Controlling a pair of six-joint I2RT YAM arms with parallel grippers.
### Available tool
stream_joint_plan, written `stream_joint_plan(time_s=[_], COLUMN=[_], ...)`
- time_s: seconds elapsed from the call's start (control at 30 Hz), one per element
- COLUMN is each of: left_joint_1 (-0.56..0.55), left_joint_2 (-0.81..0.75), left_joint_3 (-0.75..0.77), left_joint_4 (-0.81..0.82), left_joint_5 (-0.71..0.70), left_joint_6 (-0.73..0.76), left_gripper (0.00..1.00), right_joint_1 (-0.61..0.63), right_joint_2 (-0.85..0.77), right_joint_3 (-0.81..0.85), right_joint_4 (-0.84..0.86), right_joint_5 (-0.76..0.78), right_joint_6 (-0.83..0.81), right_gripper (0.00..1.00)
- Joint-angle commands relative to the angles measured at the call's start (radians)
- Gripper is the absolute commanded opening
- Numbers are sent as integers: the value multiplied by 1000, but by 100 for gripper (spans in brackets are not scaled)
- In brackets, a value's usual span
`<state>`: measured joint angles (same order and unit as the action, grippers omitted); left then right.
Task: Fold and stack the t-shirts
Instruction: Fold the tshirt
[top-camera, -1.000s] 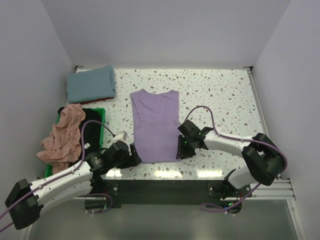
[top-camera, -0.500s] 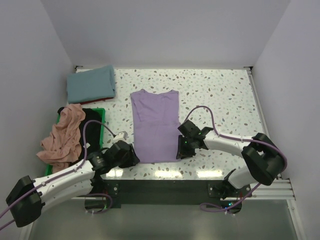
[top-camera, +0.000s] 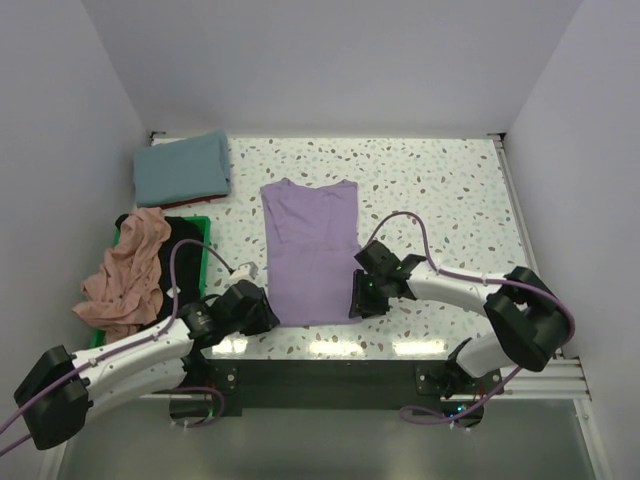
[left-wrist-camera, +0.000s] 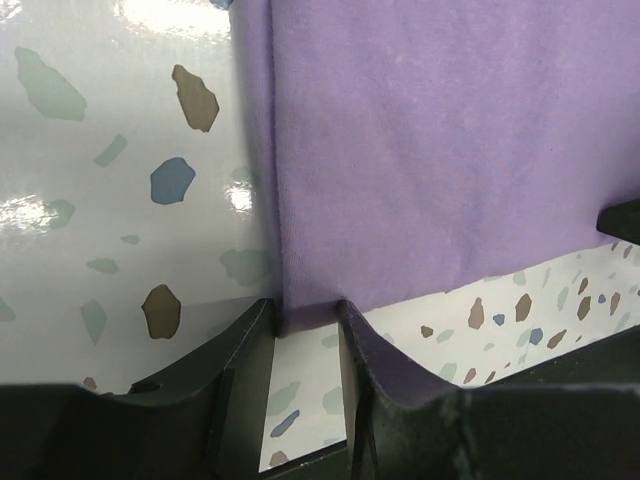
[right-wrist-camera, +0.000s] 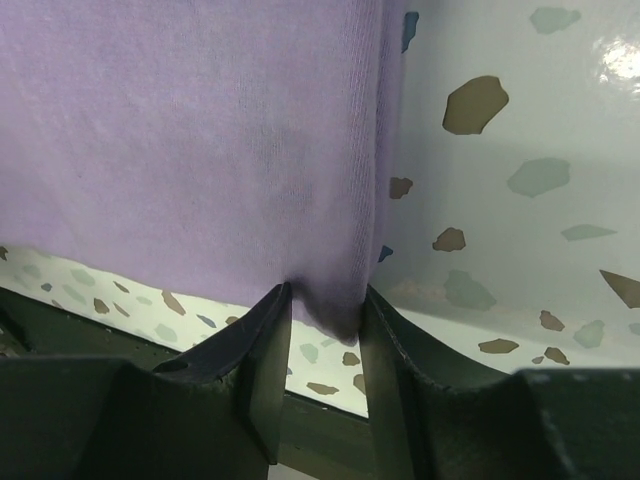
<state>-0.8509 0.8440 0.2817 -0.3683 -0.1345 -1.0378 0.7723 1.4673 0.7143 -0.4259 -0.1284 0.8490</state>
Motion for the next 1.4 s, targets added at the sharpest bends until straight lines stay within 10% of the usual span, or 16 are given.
stream_joint_plan(time_s=[0.0,0.7,1.0,1.37], left_joint_1=[4,4,3,3], left_joint_2=[39,61,29,13], left_joint_3=[-50,-12,-9,14], left_joint_4=[-19,-72,-80,-141], left_joint_5=[35,27,21,-4], left_joint_6=[-7,-8,-5,-24], left_gripper=[36,24,14,36], right_joint_1=[5,5,4,5], right_joint_2=[2,-18,-1,-9], right_joint_3=[-29,-96,-62,-61], right_joint_4=[-68,-73,-89,-103], right_joint_5=[64,75,93,102], right_joint_6=[-2,9,-10,-7], right_gripper=[38,34,11,10])
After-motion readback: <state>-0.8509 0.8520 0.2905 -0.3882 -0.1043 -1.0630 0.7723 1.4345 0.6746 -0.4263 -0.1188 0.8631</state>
